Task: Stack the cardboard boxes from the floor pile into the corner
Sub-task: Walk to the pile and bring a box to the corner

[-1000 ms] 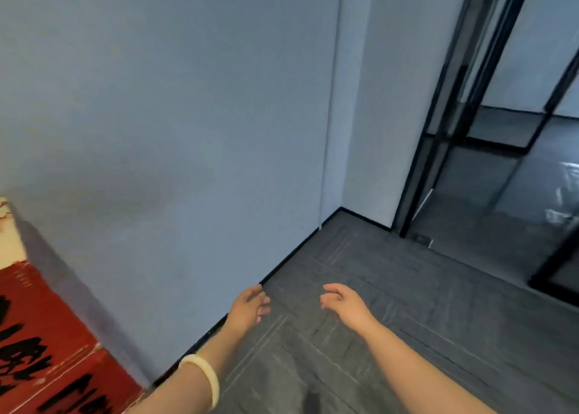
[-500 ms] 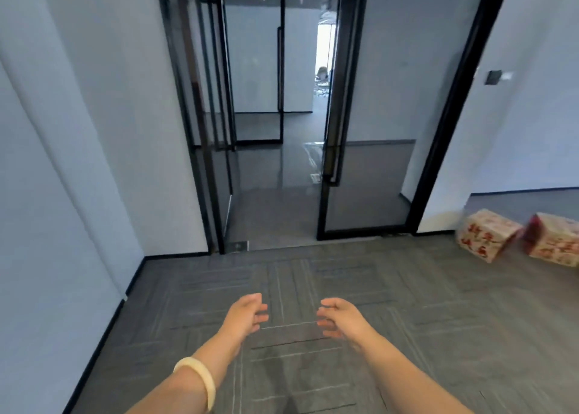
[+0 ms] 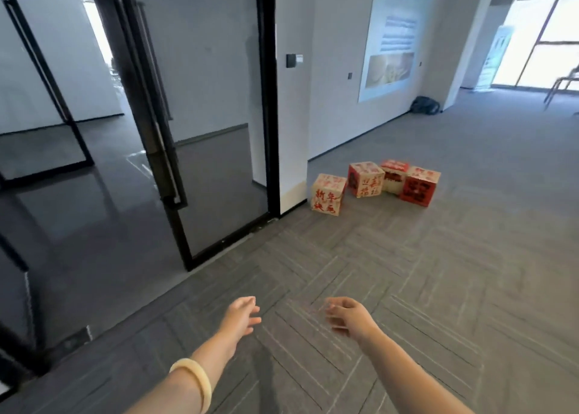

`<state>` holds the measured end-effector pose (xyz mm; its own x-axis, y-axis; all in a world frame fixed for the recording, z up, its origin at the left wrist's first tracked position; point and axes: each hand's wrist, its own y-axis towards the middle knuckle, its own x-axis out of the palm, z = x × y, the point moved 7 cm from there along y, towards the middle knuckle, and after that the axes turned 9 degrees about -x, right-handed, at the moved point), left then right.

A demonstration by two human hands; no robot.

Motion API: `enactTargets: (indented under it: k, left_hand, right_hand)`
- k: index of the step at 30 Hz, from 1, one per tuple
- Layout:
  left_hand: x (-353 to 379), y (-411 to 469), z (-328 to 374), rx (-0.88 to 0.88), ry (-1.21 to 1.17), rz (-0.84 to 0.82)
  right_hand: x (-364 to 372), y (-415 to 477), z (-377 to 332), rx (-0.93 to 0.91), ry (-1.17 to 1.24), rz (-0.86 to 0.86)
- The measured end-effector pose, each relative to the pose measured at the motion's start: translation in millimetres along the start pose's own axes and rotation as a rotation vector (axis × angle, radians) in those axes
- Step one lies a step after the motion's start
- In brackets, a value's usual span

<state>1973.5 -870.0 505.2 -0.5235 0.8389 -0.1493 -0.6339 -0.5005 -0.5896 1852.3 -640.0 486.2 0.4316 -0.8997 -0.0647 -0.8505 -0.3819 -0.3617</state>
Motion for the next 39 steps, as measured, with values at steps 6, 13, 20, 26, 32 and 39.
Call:
enactTargets:
  k: [6, 13, 20, 26, 32, 39]
  left_hand:
    - [98.4, 77.6, 72.3, 0.023, 0.023, -0.085]
    - [181.0, 166.8, 150.4, -0.015, 0.005, -0.076]
    - [224.5, 281.5, 216.0, -0.078, 0.01, -0.076]
    - [268.7, 411.5, 297.8, -0.066, 0.035, -0.155]
    - [303.8, 520.9, 395.0, -0.055, 0.105, -0.199]
    - [367.7, 645.6, 458.9, -0.093, 0.16, -0.225]
  right_hand:
    - [-84.1, 95.2, -21.3, 0.01, 0.047, 0.091]
    - [-168.8, 218.0, -62.9, 0.015, 0.041, 0.122]
    - [-198.9, 329.3, -83.5, 0.062, 0.018, 0.147]
    - [-216.2, 461.5, -115.5, 0.093, 0.063, 0.235]
    - [-231.4, 573.7, -155.9, 0.121, 0.112, 0.301]
    - [-282.7, 716.7, -163.4, 0.197, 0.136, 0.355]
